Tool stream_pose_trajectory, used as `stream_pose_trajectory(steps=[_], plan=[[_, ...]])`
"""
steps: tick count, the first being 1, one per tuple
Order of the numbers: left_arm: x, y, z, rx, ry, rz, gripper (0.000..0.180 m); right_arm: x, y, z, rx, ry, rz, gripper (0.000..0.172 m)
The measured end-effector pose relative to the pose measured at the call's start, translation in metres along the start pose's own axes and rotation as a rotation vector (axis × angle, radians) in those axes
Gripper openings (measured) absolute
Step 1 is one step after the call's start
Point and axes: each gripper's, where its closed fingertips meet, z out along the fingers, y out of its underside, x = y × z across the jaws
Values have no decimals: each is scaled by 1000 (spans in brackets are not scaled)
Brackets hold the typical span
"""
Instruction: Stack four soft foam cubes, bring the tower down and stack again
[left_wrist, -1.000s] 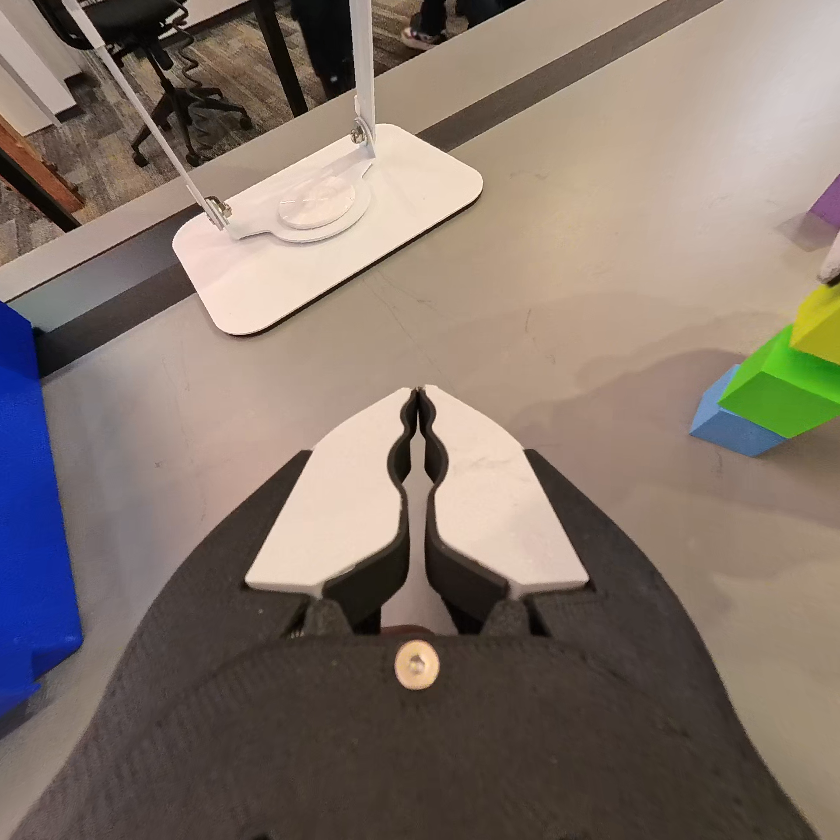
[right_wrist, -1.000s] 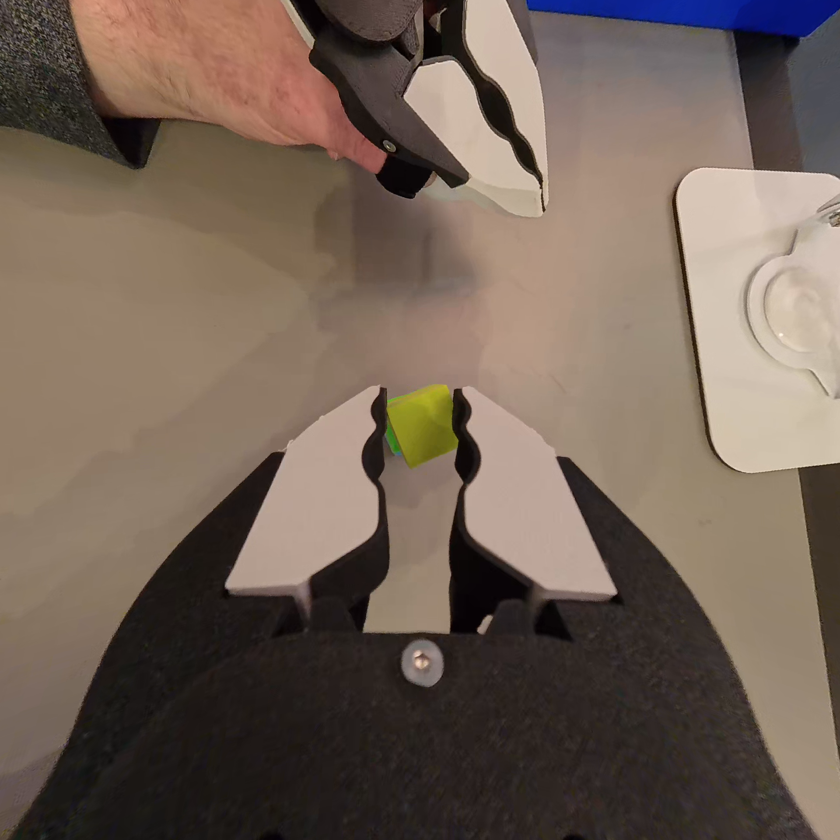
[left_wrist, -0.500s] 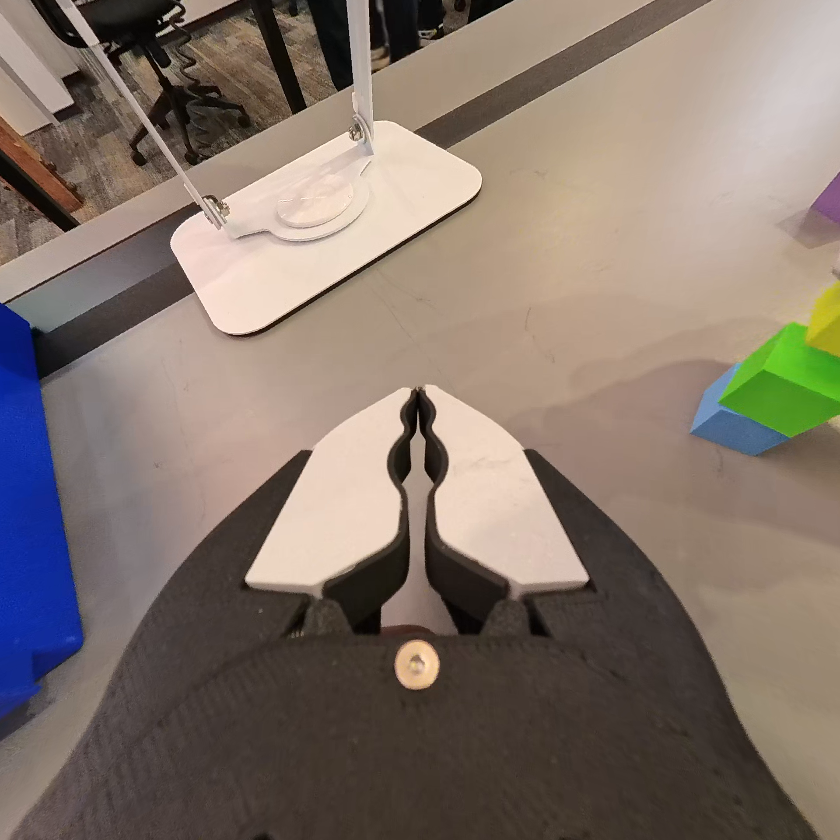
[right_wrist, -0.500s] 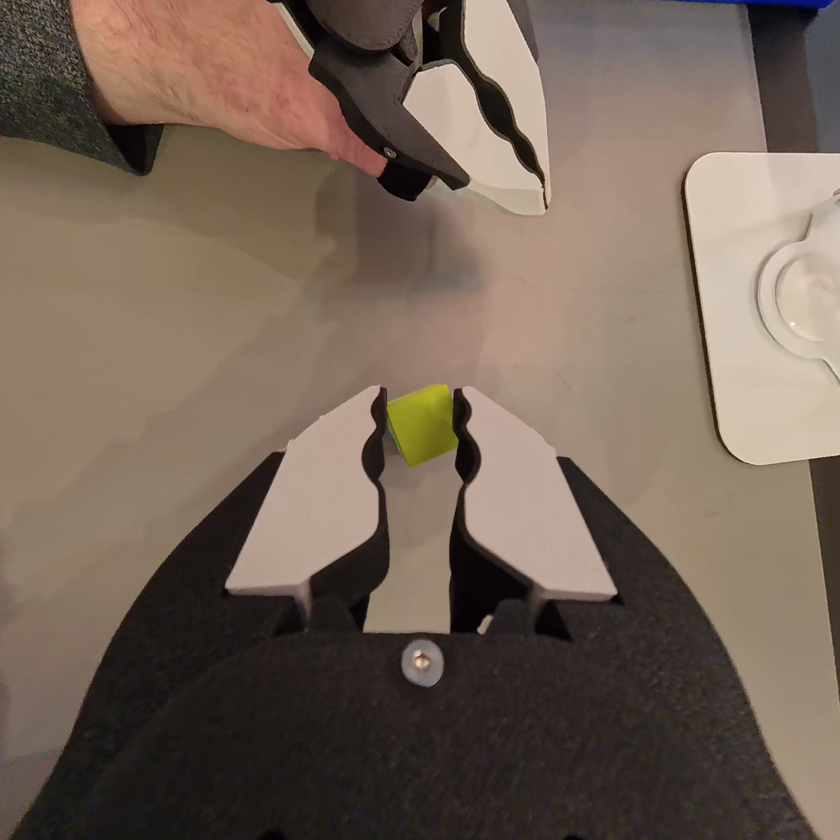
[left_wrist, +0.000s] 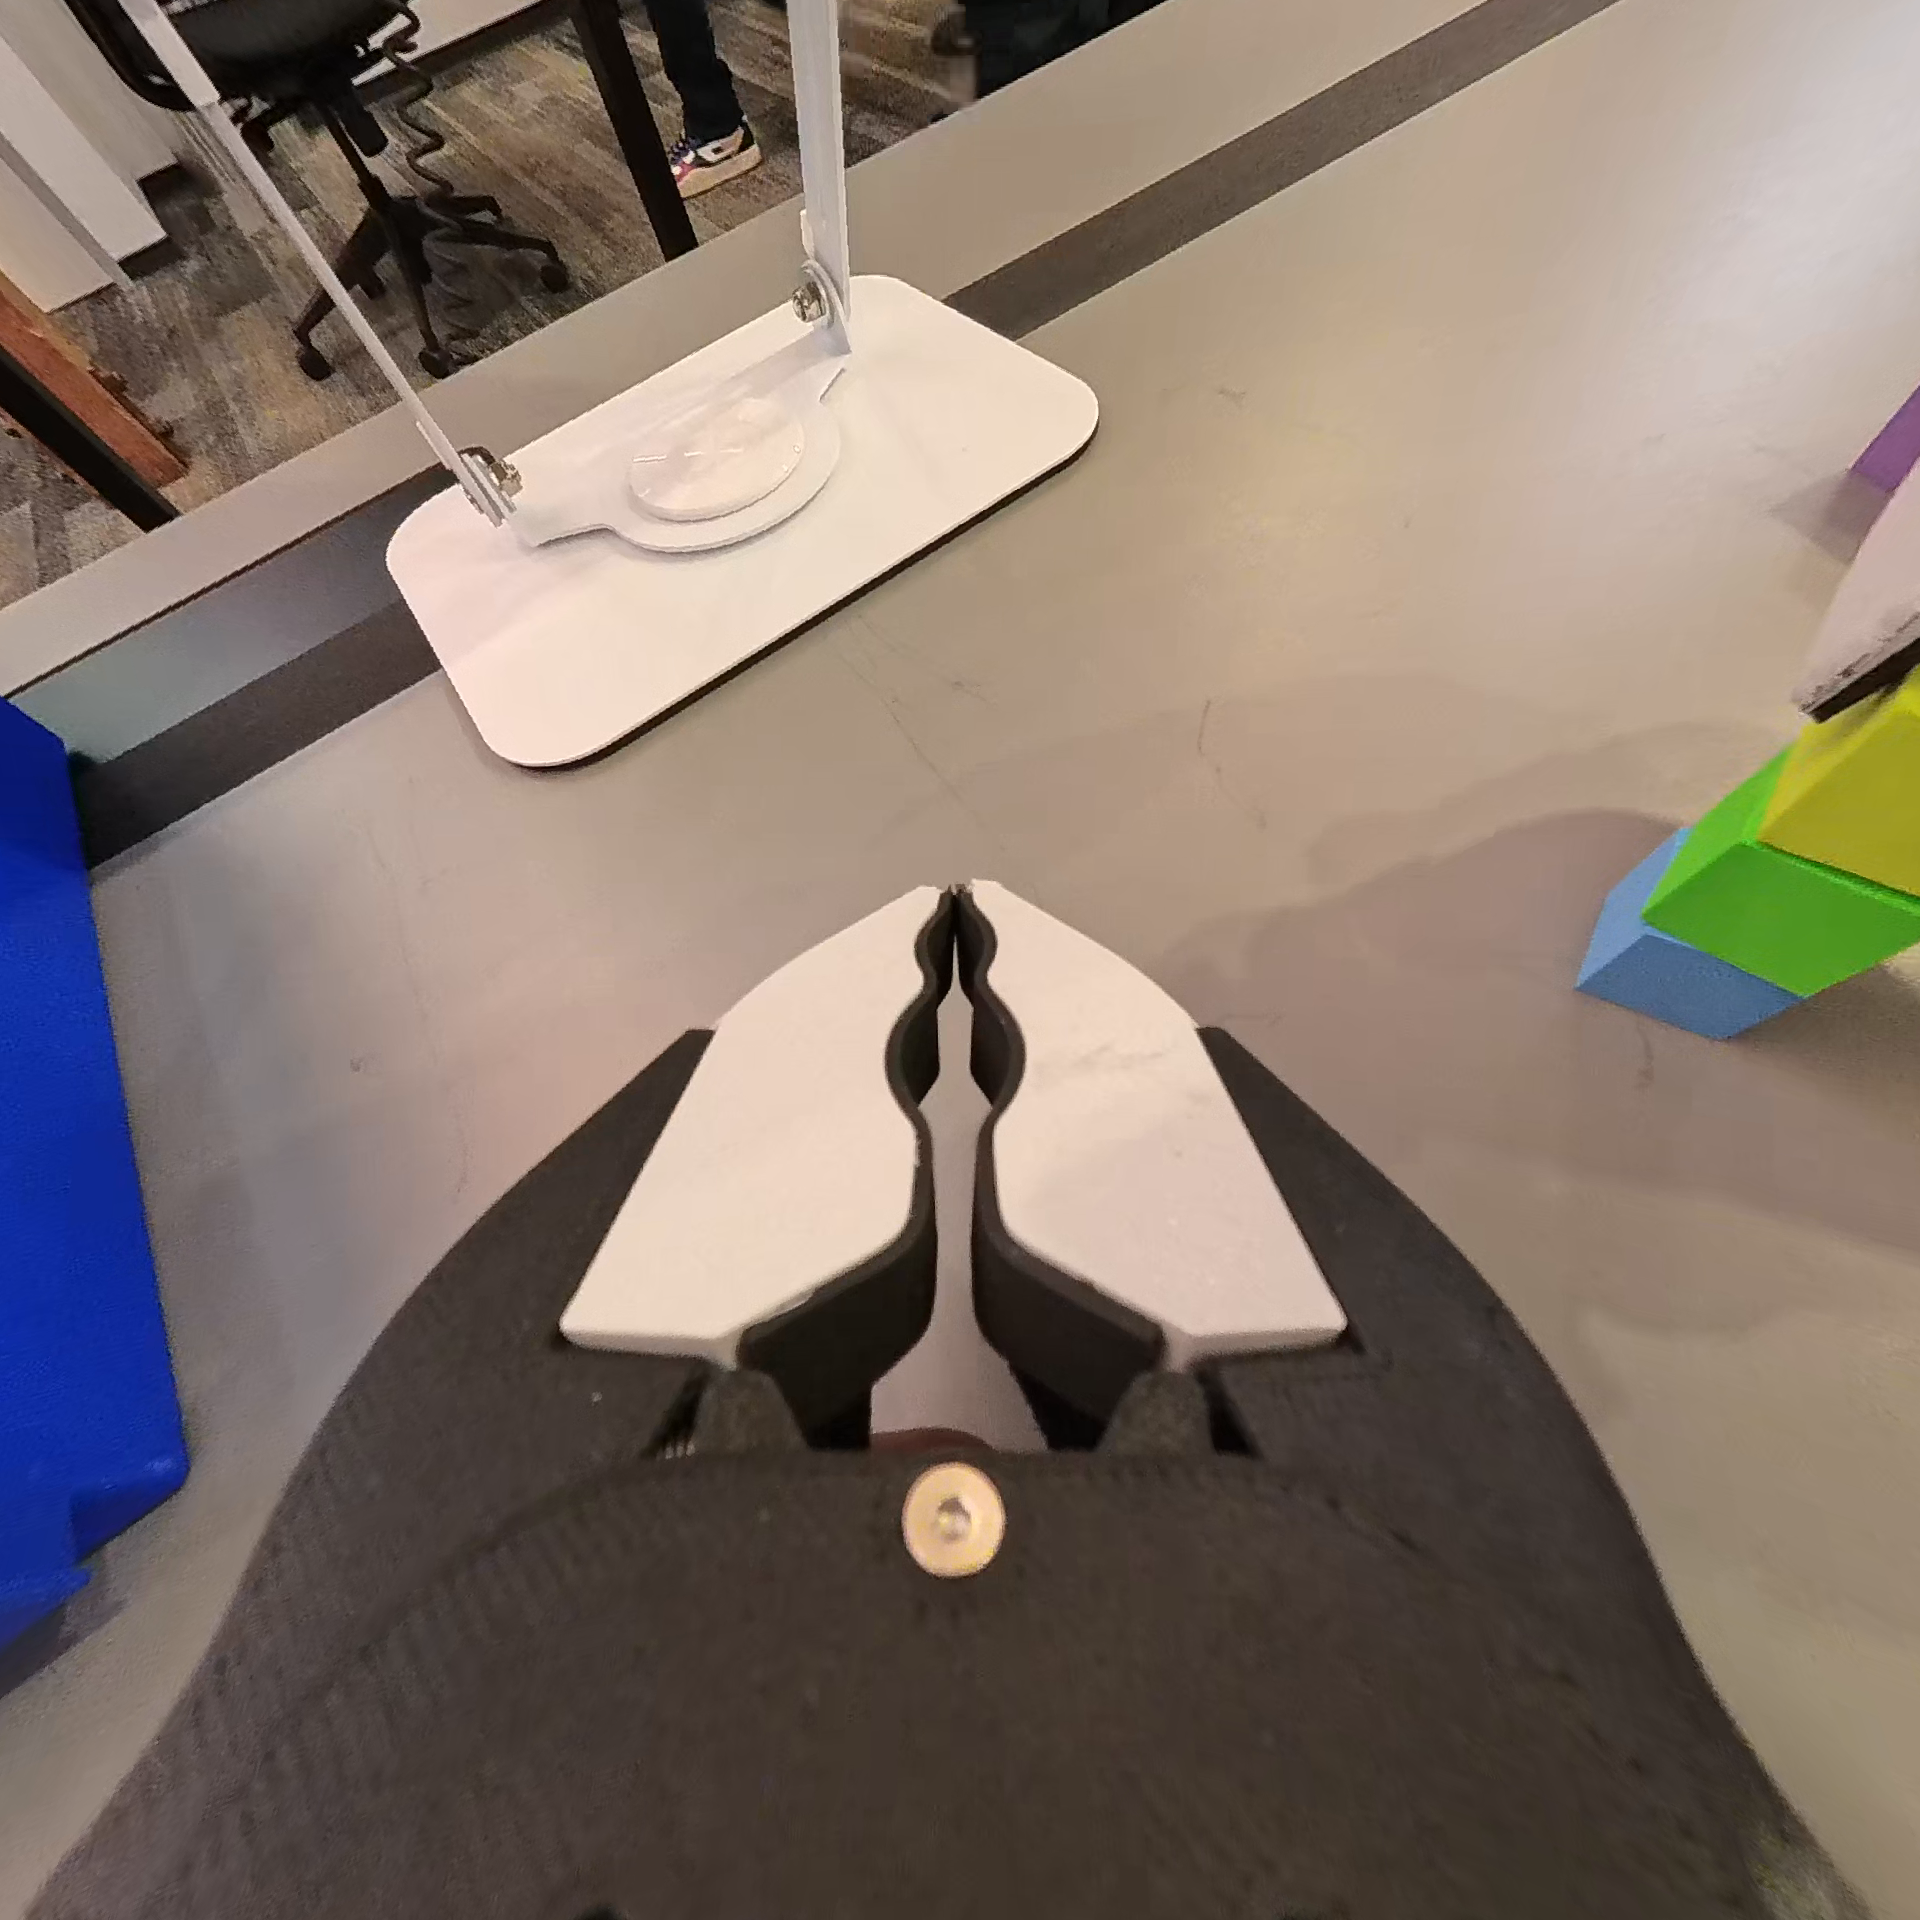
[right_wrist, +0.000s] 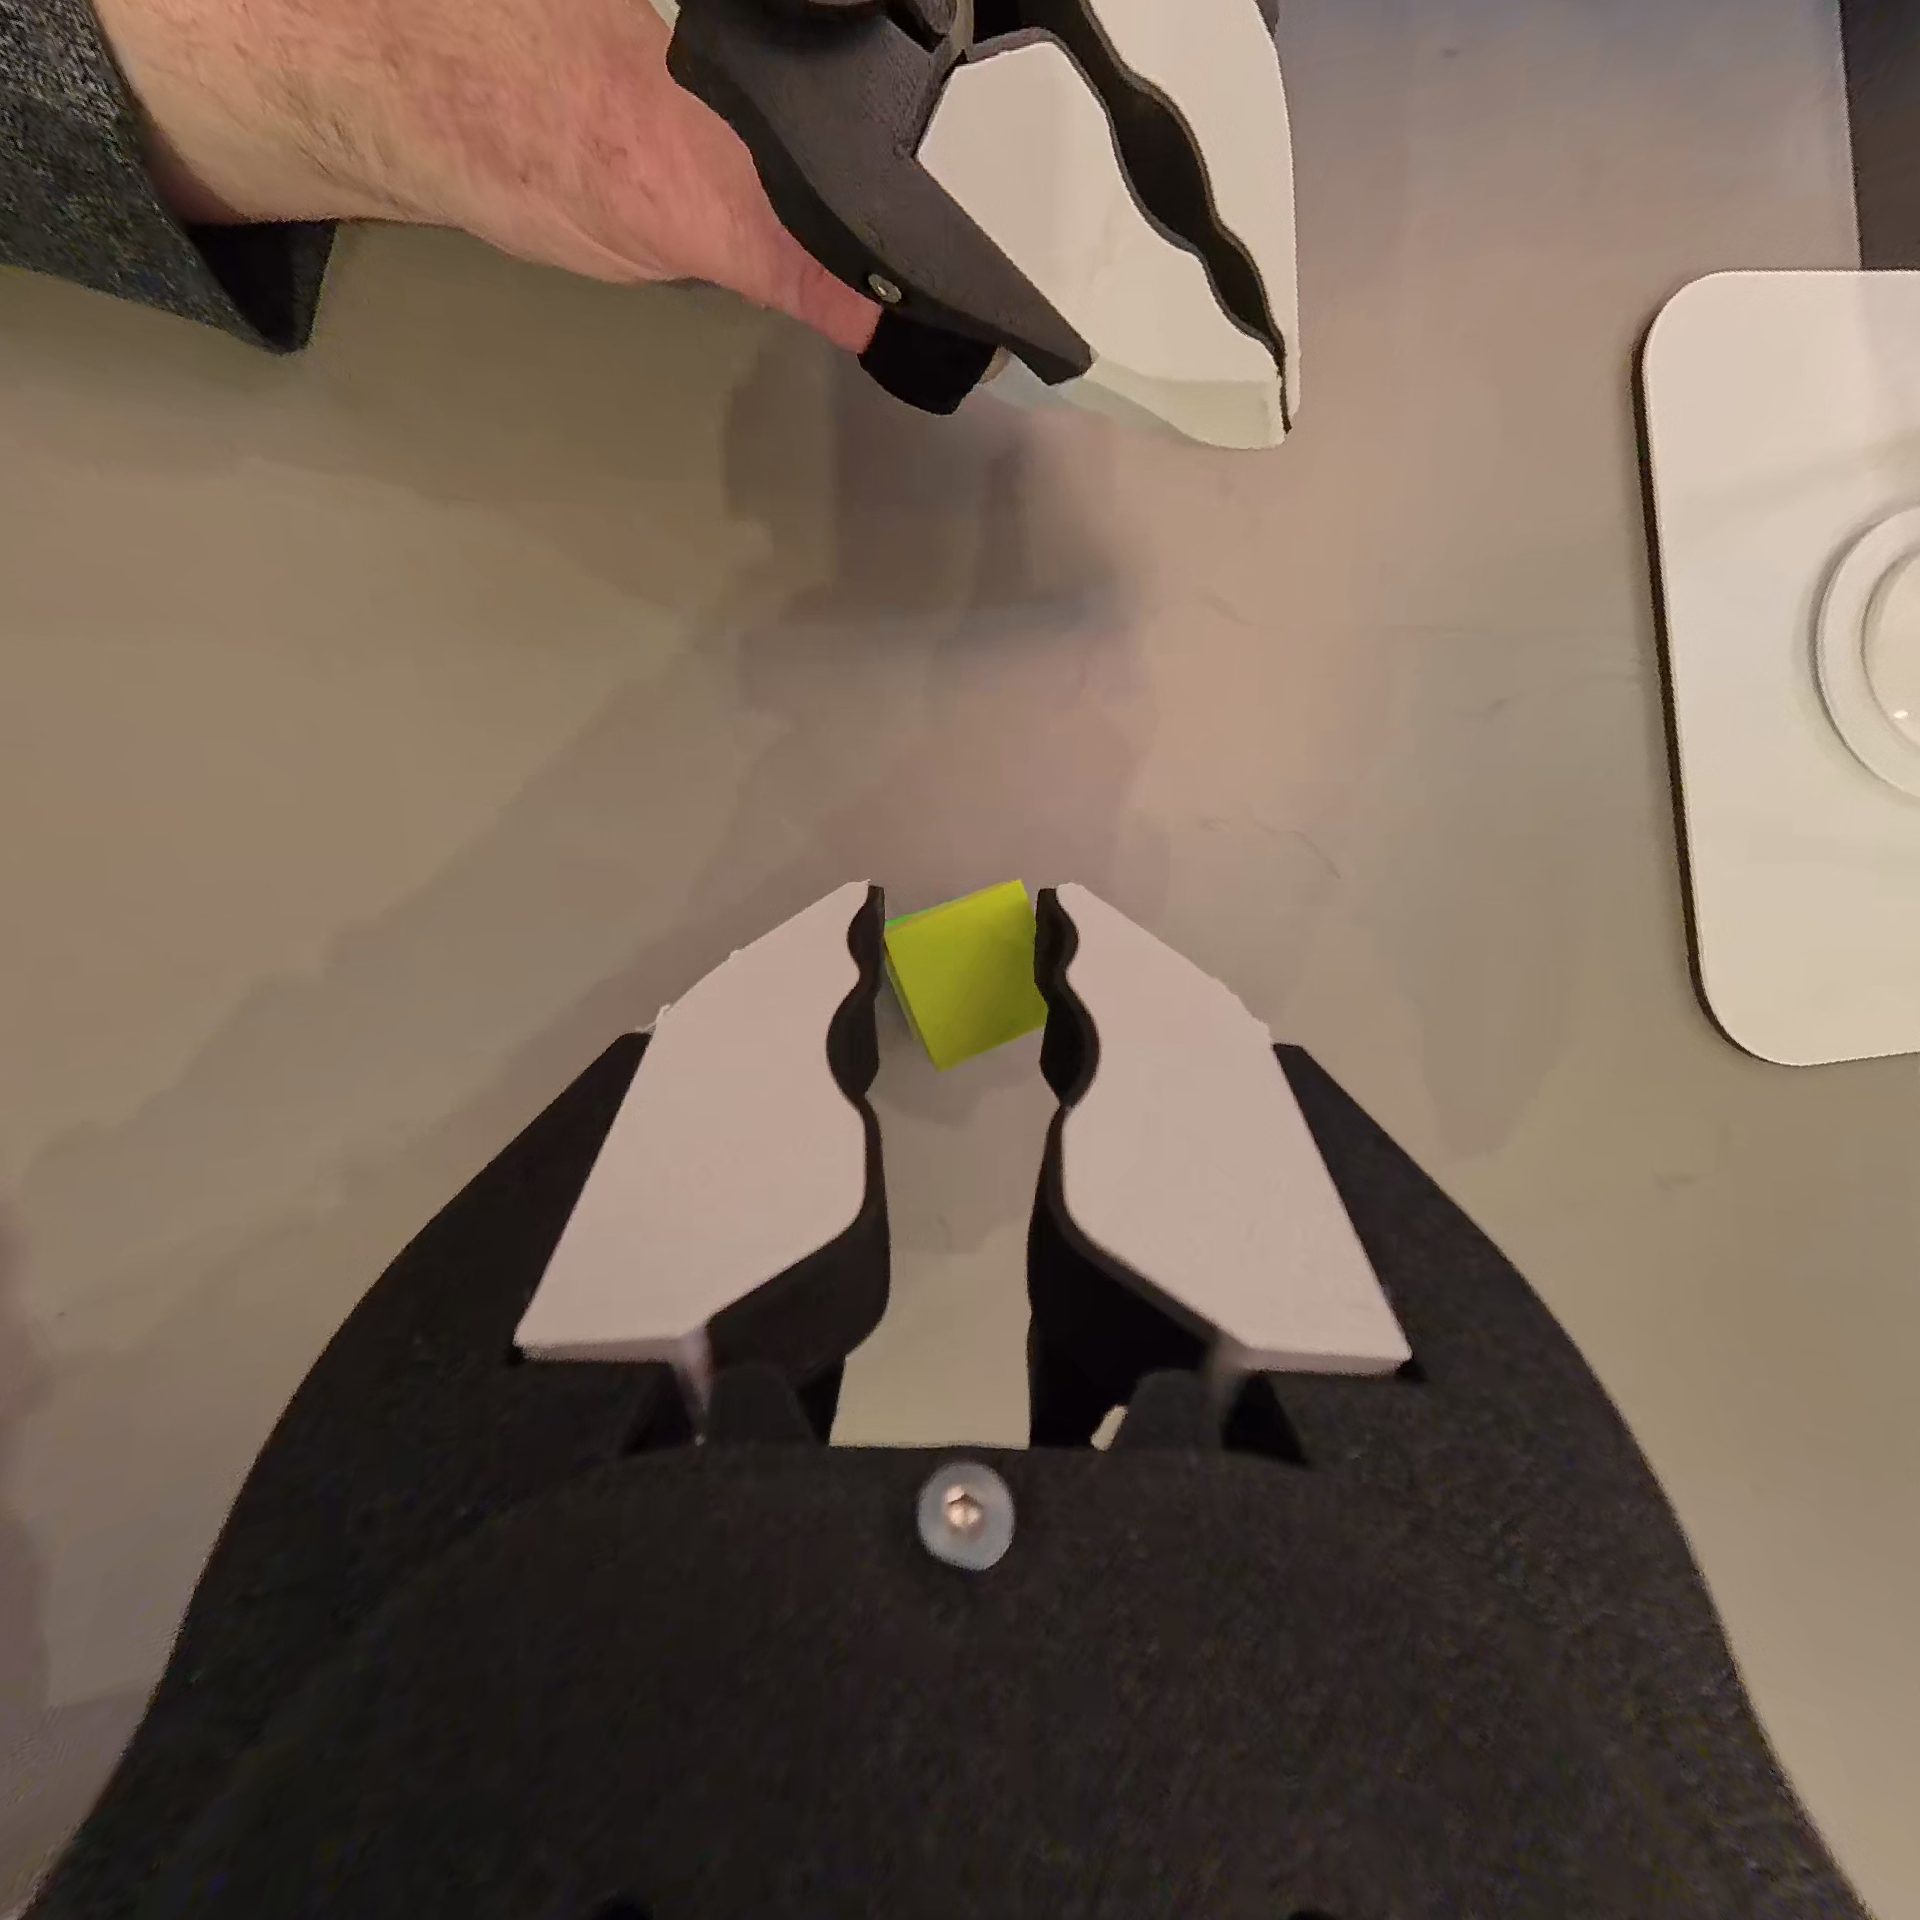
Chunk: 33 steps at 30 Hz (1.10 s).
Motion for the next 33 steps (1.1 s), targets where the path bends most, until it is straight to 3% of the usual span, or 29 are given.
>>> stream_pose_trajectory(steps=[6, 9, 11, 16, 20, 24, 27, 33], plan=[[0, 0, 0, -1, 0, 2, 0, -1, 0, 1, -10, -12, -5, 28], [0, 0, 0, -2, 1, 1, 0, -1, 0, 2, -14, -7, -2, 44], [0, 0, 0, -1, 1, 3, 0, 0, 0, -1, 0, 1, -1, 46], [0, 0, 0, 0, 1, 3, 0, 17, 1, -36, 96, 101, 39, 49], [1, 0, 0, -1, 2, 3, 0, 43, 41, -73, 106, 226, 144, 49], [1, 0, 0, -2, 0, 6, 0, 64, 108, -91, 3, 351, 243, 49], [1, 0, 0, -2, -3, 8, 0, 63, 141, -83, -42, 326, 274, 49], [0, 0, 0, 0, -4, 2, 0, 52, 169, -54, -113, 245, 267, 46]])
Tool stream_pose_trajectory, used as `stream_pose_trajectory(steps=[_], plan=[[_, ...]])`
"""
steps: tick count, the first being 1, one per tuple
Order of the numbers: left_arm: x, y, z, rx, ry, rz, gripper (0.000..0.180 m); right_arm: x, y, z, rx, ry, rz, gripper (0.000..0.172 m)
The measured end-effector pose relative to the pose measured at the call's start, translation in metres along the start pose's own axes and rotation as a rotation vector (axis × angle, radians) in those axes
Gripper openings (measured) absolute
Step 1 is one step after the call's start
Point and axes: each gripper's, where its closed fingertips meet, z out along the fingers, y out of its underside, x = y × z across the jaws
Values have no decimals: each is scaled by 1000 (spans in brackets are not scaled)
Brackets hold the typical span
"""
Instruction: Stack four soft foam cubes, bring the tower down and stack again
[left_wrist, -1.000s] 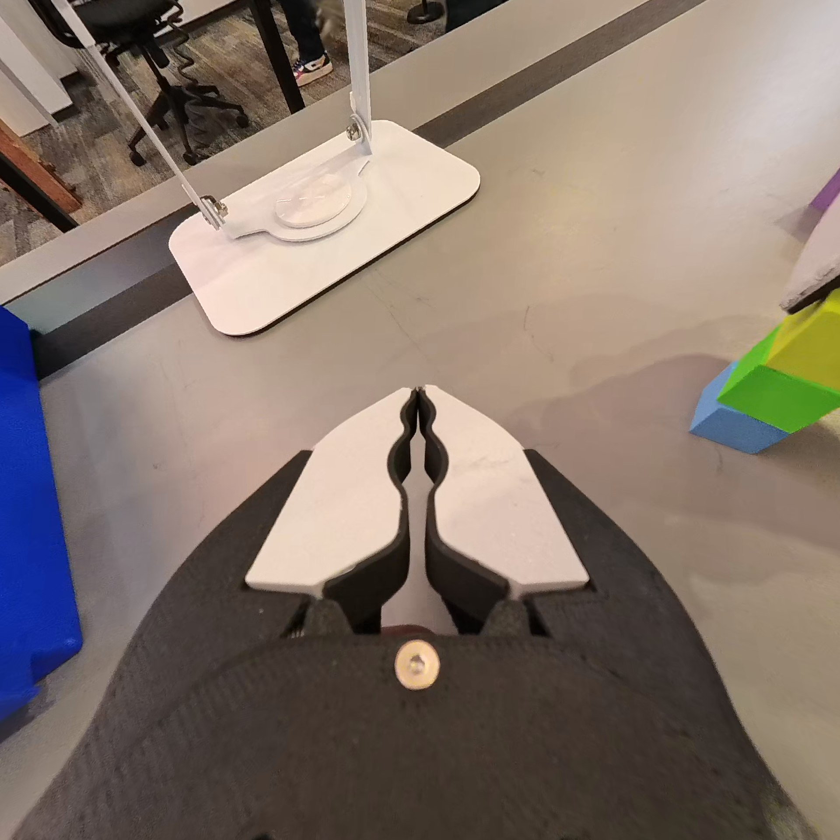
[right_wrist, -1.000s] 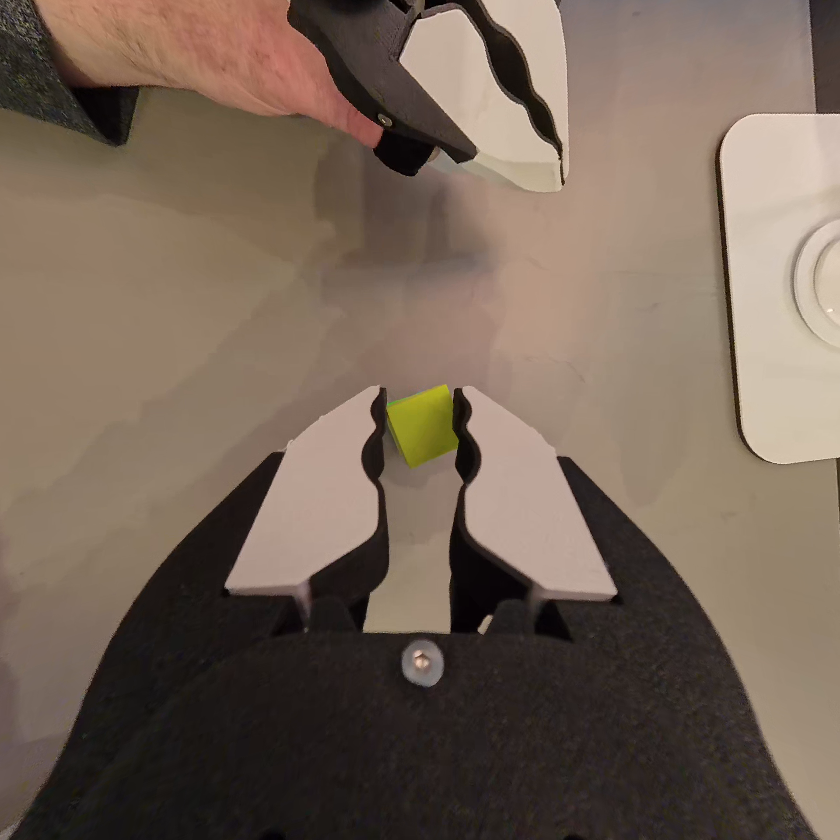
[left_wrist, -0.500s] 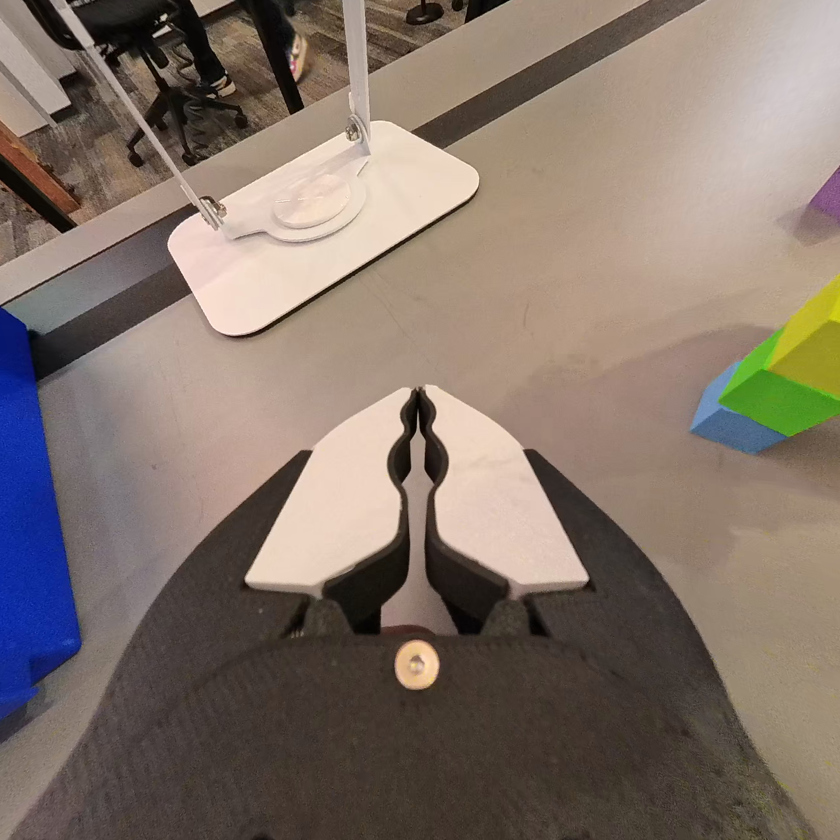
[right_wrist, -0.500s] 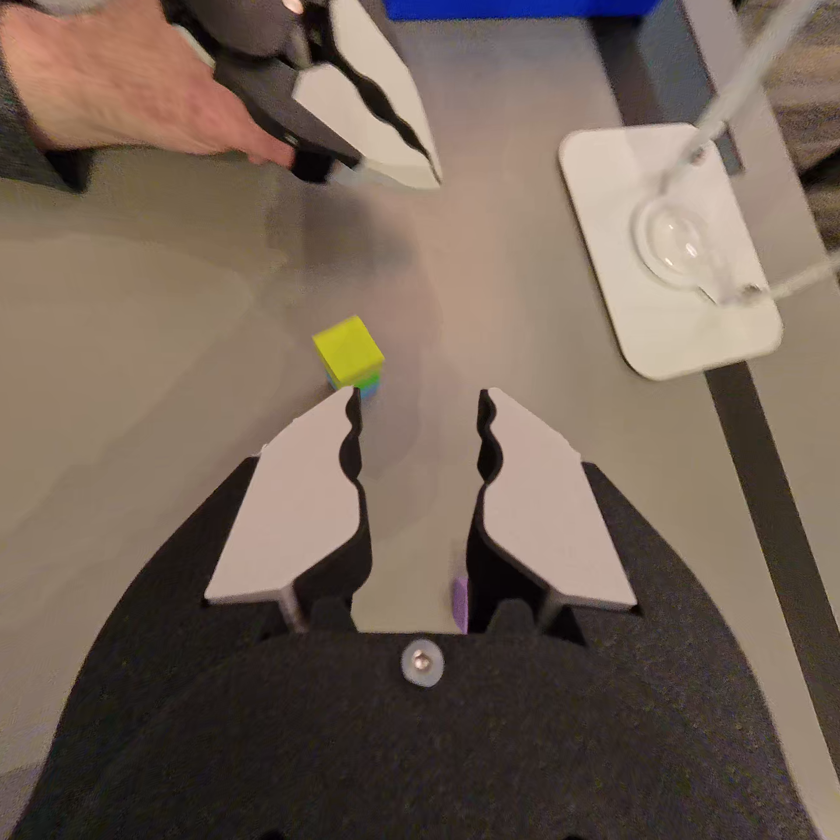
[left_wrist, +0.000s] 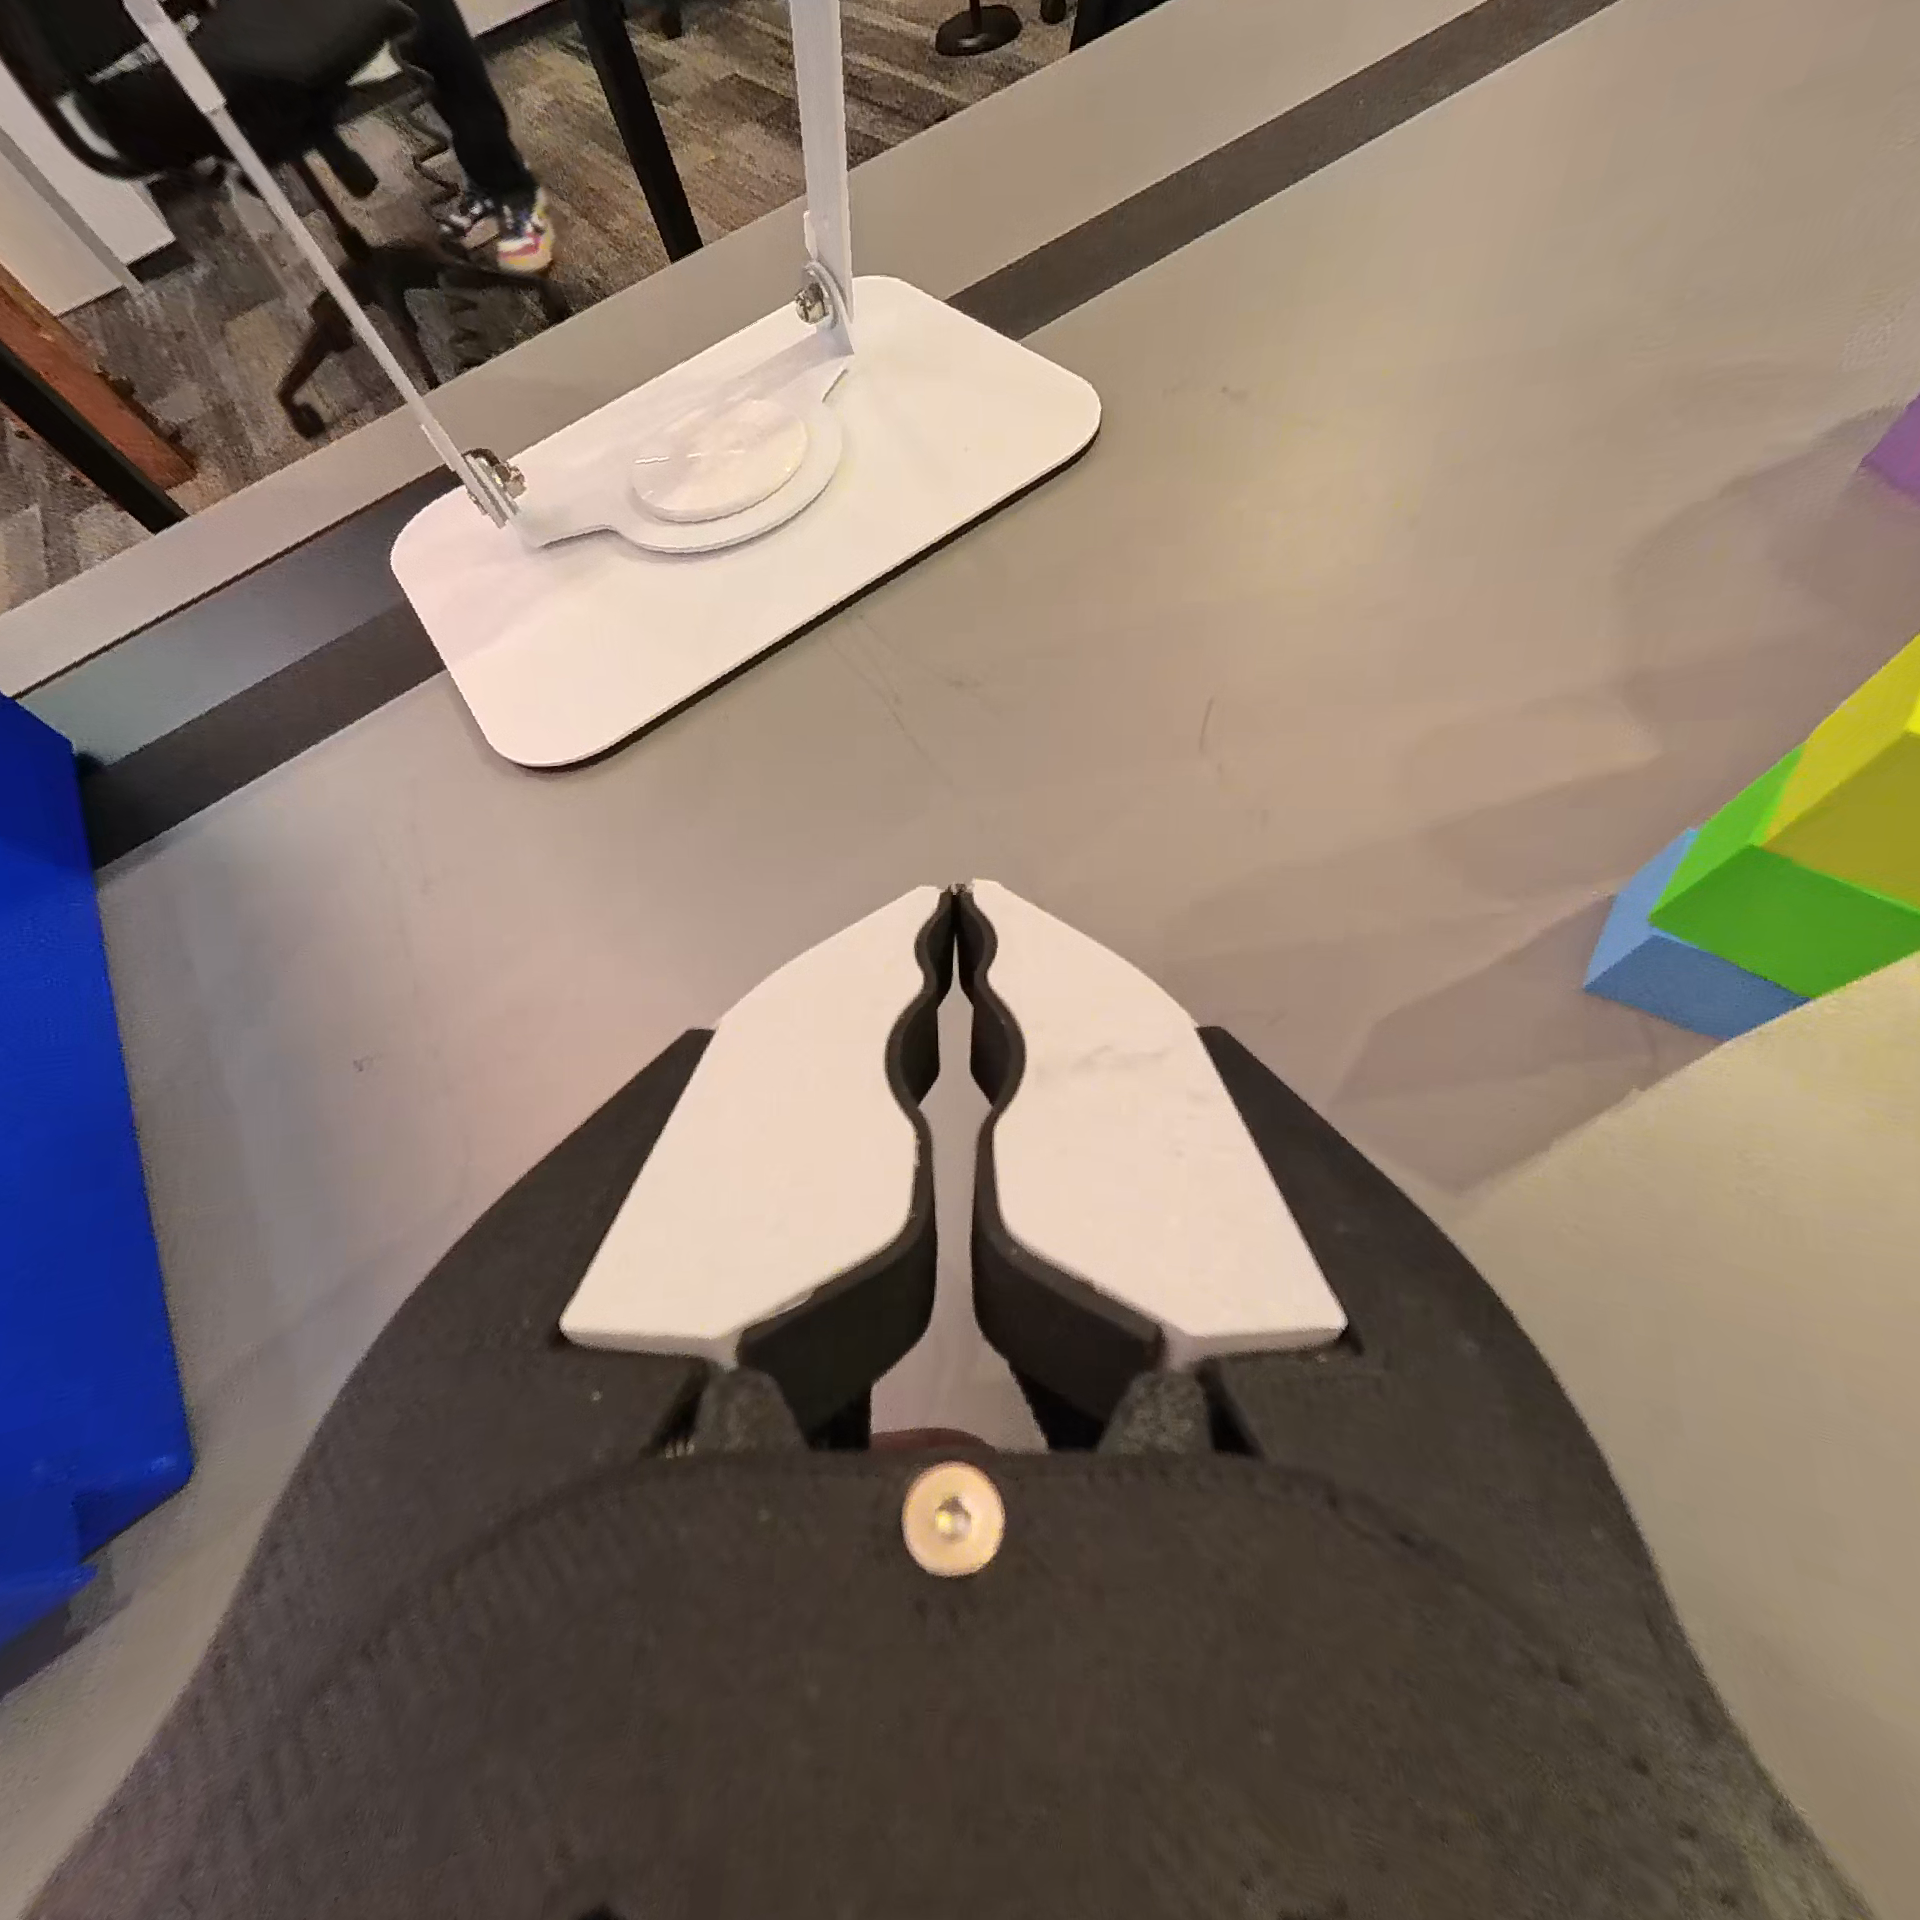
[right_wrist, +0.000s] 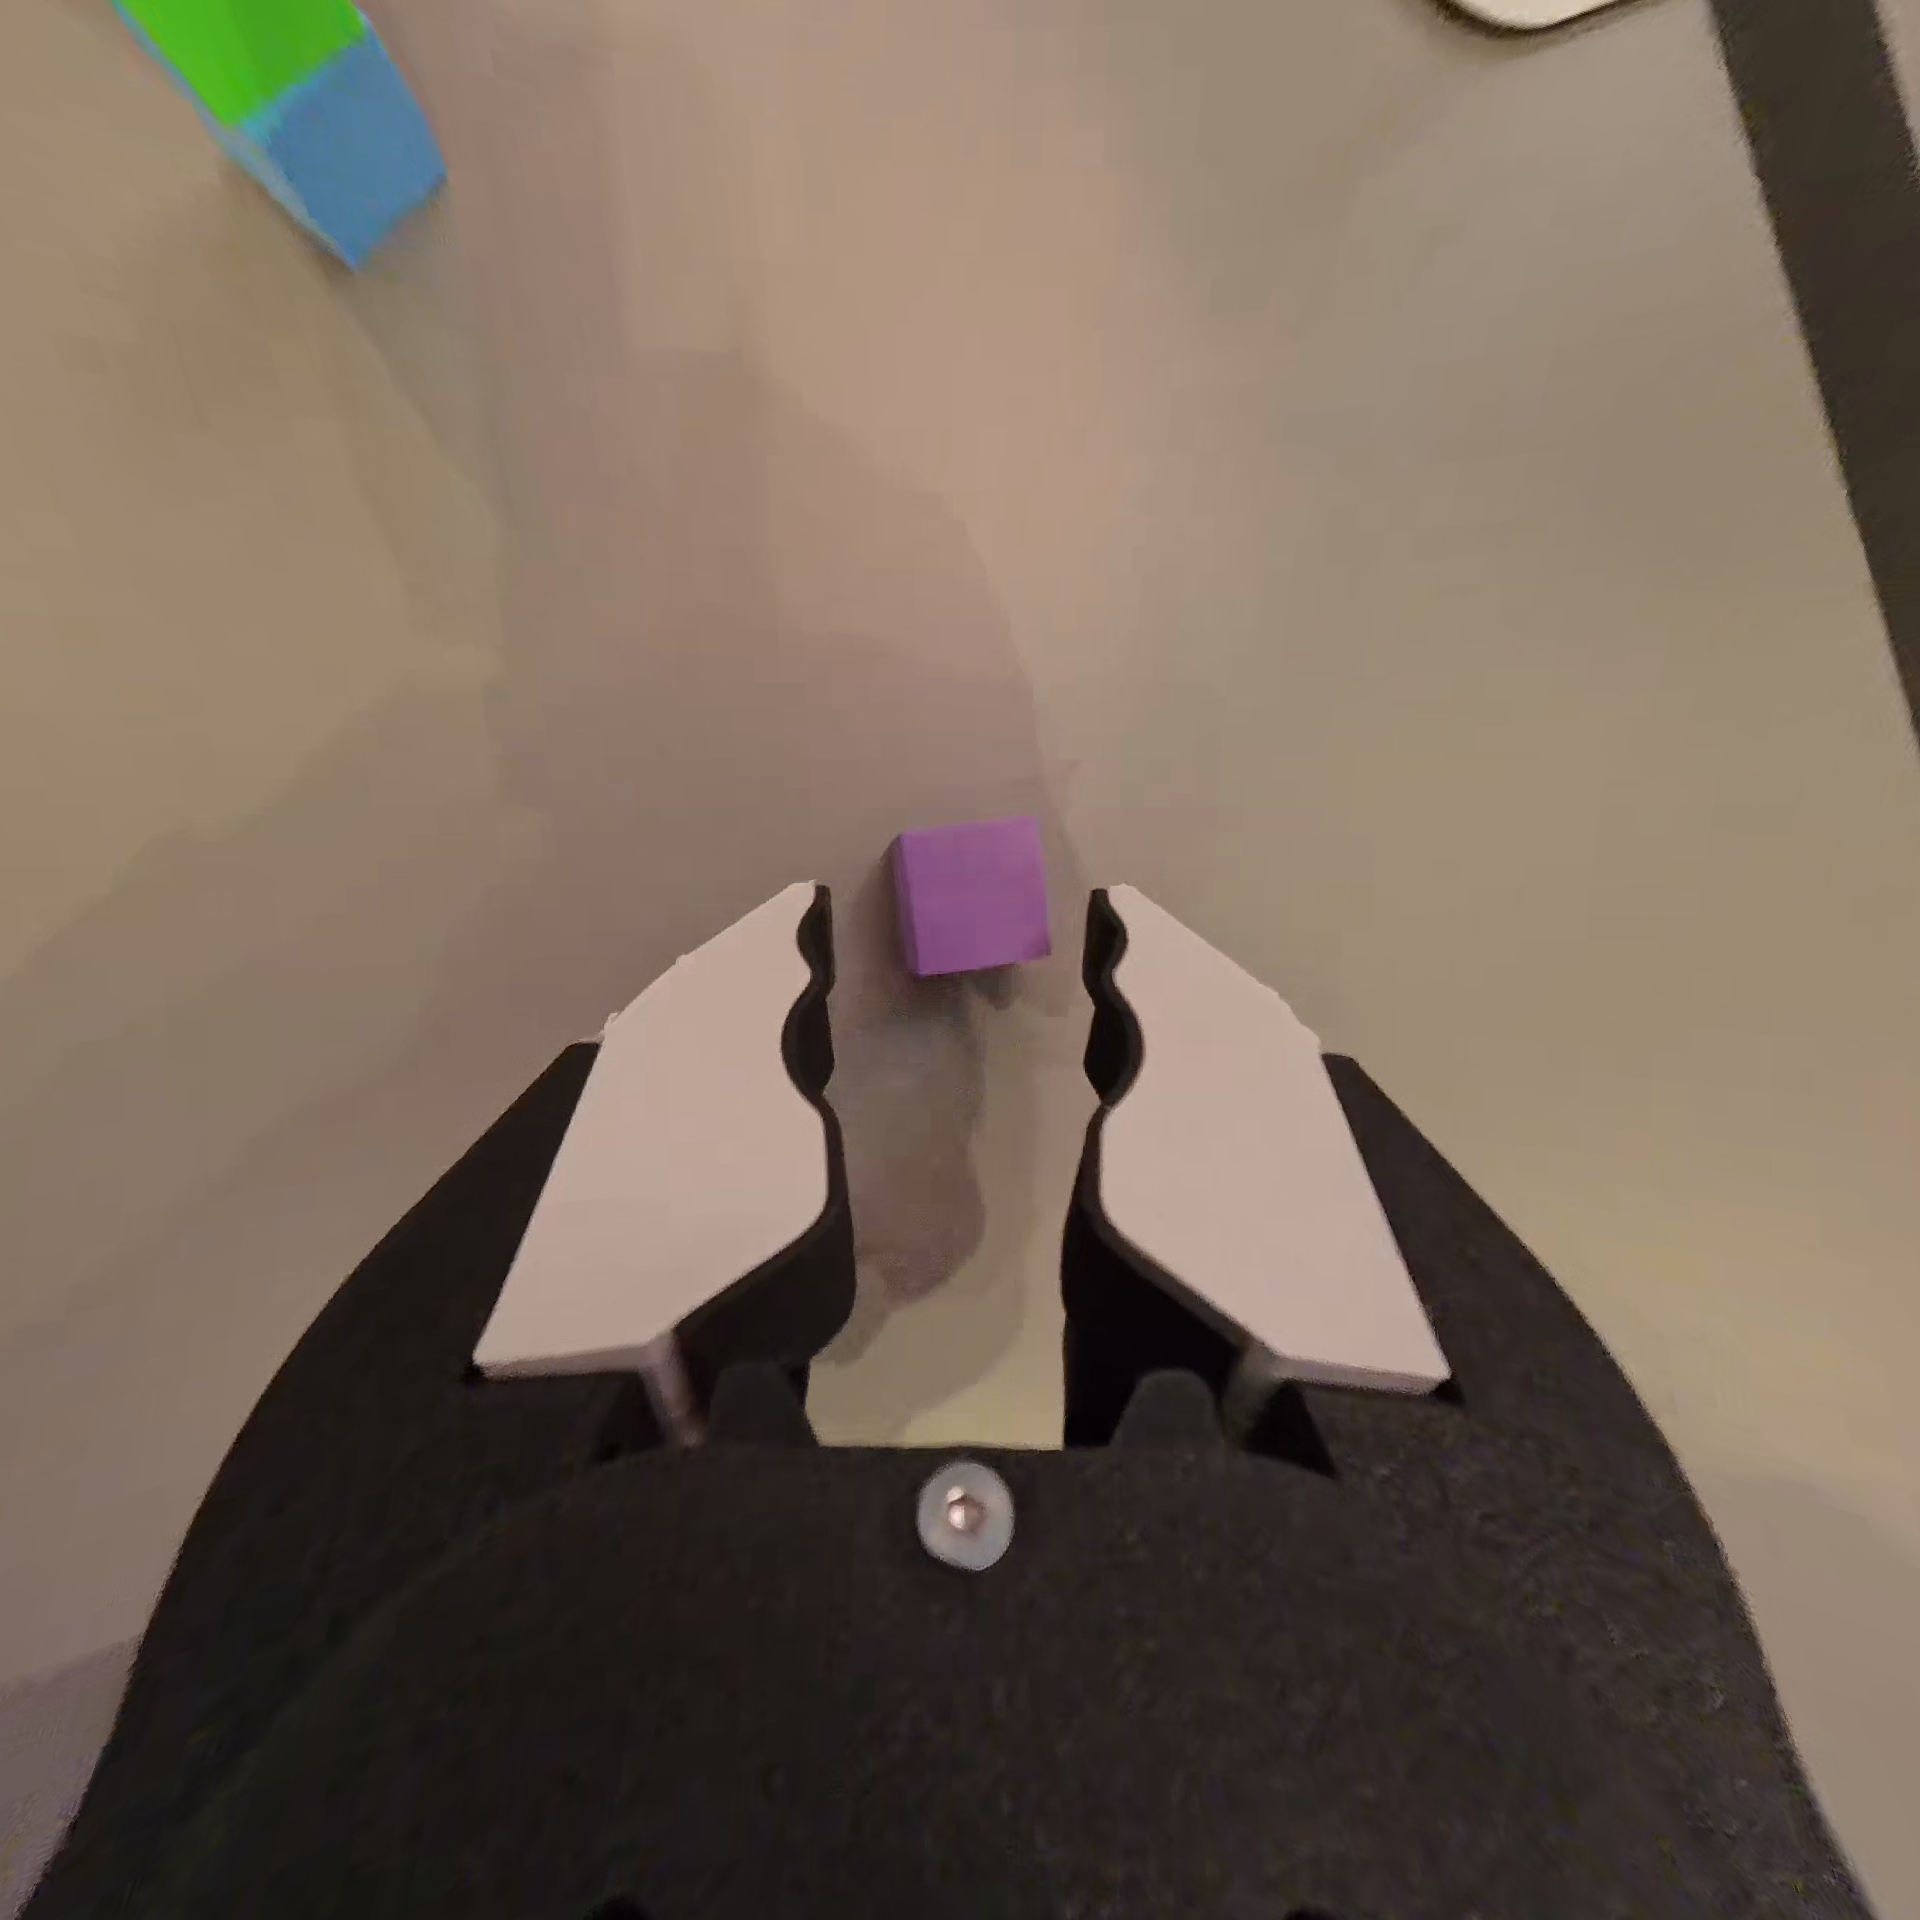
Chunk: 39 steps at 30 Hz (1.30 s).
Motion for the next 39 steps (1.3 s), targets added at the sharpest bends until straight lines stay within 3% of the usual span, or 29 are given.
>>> stream_pose_trajectory(steps=[6, 12, 17, 22, 28, 33, 39], plan=[[1, 0, 0, -4, 1, 6, 0, 2, 6, 11, -39, 33, -17, 29], [1, 0, 0, -3, 0, 7, 0, 1, -4, 9, 1, 51, -20, 28], [1, 0, 0, -2, -2, 5, 0, -9, -39, -12, 103, 27, -52, 28], [1, 0, 0, -2, -2, 6, 0, -36, -97, -36, 228, -43, -165, 28], [1, 0, 0, -2, 1, 7, 0, -64, -151, -49, 280, -120, -296, 28], [1, 0, 0, -1, 3, 8, 0, -79, -167, -42, 237, -165, -368, 28], [1, 0, 0, 0, 4, 7, 0, -93, -161, -23, 155, -241, -423, 28]])
